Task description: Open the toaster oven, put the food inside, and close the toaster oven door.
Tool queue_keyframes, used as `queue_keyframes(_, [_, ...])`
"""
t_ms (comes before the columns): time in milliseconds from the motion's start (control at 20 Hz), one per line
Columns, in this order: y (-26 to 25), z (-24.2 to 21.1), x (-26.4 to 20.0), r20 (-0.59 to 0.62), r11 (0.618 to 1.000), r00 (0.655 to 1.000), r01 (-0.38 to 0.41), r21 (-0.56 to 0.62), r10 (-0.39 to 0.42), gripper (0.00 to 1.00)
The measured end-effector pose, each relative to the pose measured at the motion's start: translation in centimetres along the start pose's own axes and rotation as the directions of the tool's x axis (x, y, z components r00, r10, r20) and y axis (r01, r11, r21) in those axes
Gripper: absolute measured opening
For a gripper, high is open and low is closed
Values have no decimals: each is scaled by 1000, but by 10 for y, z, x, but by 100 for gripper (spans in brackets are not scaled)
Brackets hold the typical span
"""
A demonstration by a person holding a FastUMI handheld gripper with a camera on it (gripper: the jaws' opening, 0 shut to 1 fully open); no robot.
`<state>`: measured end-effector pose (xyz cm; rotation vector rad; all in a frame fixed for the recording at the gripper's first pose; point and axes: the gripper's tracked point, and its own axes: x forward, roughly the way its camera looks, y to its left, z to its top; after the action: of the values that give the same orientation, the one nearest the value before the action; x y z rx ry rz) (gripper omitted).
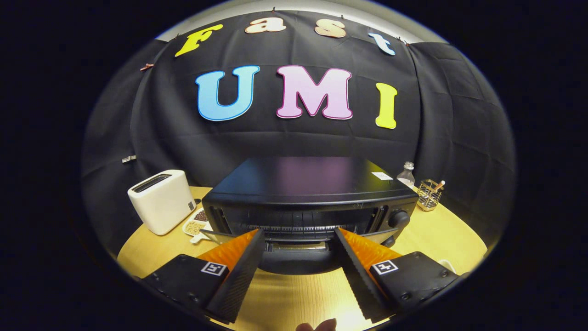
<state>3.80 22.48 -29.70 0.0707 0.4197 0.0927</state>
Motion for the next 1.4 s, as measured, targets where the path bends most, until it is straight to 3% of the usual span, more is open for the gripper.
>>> queue_keyframes(700, [-1,-52,-35,-58,1000,998,-6,10,7,99])
queue_keyframes(900, [-2,-94,-47,-160,1000,987,-5,16,7,100])
queue_keyframes(1150, [-11,-150,-59,-316,999,949,12,38,1,100])
queue_keyframes(1400, [-24,-118,-76,-303,994,947,-100,49,110,100])
